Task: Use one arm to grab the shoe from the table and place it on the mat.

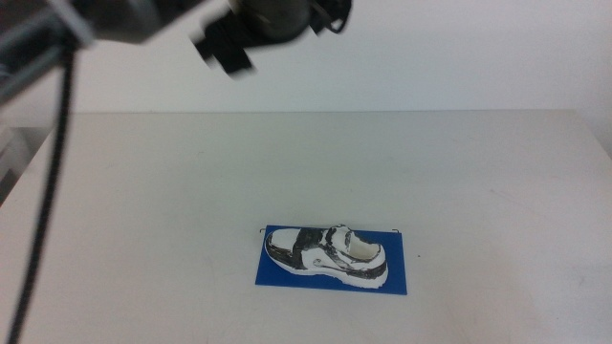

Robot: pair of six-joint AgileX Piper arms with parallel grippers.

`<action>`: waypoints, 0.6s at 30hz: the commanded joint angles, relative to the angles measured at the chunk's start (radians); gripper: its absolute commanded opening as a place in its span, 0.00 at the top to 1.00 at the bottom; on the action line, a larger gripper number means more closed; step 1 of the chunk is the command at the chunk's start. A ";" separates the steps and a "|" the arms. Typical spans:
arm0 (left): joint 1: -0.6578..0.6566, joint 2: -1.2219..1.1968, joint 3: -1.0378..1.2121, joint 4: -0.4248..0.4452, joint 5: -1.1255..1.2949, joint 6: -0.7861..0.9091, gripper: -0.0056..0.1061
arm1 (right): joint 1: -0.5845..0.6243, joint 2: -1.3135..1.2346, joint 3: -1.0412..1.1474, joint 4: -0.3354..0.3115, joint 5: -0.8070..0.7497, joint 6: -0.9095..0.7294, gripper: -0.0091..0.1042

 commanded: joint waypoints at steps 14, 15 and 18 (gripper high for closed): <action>0.229 -0.365 0.162 -0.102 -0.098 0.820 0.11 | 0.003 -0.021 -0.010 -0.008 -0.079 -0.013 0.33; 0.267 -0.406 0.235 -0.115 -0.156 0.831 0.11 | 0.003 -0.021 -0.010 -0.008 -0.079 -0.013 0.33; 0.370 -0.544 0.483 -0.157 -0.380 0.834 0.11 | 0.003 -0.021 -0.010 -0.008 -0.079 -0.013 0.33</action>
